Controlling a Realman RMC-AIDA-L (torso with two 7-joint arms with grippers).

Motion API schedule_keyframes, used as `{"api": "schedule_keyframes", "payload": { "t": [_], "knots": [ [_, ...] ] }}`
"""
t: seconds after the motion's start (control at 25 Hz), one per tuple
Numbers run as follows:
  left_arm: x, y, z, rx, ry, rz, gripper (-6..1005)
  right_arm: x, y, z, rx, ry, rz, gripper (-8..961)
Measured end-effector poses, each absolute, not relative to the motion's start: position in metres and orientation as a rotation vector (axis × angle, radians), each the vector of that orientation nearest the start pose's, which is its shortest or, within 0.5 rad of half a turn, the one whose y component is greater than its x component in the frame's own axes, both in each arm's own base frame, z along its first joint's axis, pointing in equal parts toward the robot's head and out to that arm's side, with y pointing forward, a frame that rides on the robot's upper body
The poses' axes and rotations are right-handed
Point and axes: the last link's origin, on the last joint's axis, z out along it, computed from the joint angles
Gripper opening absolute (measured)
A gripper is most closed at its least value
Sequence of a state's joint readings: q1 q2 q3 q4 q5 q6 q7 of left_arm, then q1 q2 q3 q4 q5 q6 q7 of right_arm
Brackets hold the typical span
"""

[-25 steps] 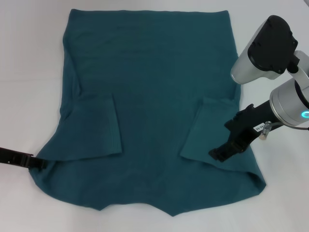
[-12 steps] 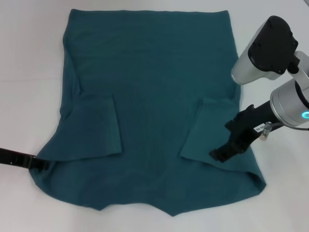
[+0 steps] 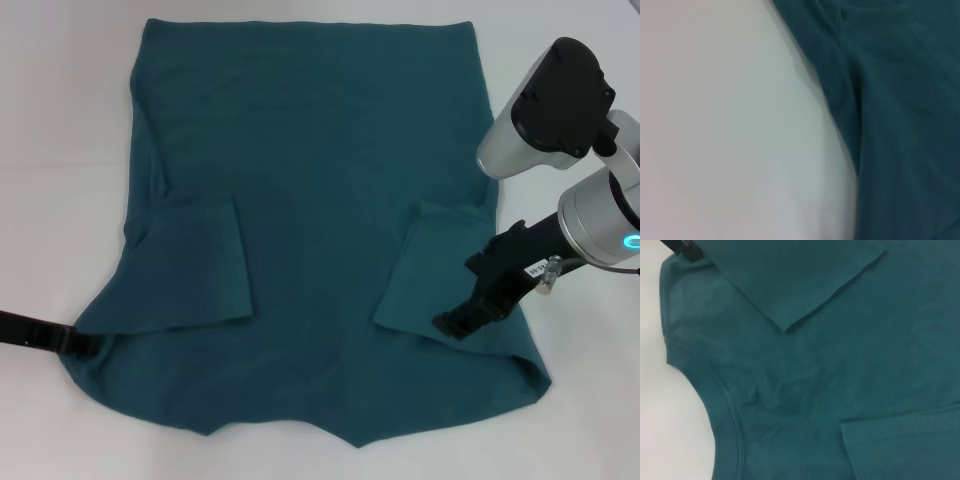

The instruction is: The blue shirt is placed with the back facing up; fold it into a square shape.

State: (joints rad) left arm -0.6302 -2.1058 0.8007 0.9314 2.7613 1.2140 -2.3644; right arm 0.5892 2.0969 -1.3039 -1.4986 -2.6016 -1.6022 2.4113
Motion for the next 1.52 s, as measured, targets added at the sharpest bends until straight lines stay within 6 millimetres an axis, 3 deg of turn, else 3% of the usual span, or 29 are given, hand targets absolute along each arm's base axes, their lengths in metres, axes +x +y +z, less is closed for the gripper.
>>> {"api": "schedule_keyframes", "payload": {
  "t": [0.12,0.2,0.88,1.28,1.52],
  "knots": [
    [-0.301,0.383,0.029,-2.185,-1.305,0.219,589,0.159,0.358,0.026,-2.622,0.677,-0.406,944],
    [-0.301,0.383,0.028,-2.185,-1.303,0.221,370,0.159,0.358,0.025,-2.622,0.677,-0.406,944],
    [-0.297,0.384,0.030,-2.184,-1.314,0.195,48,0.161,0.359,0.026,-2.610,0.681,-0.394,944],
    [-0.275,0.385,0.042,-2.259,-1.317,0.090,50,0.164,0.362,0.033,-2.534,0.799,-0.382,945],
    [-0.271,0.387,0.040,-2.280,-1.302,0.098,50,0.172,0.360,0.044,-2.448,0.927,-0.509,945]
  ]
}}
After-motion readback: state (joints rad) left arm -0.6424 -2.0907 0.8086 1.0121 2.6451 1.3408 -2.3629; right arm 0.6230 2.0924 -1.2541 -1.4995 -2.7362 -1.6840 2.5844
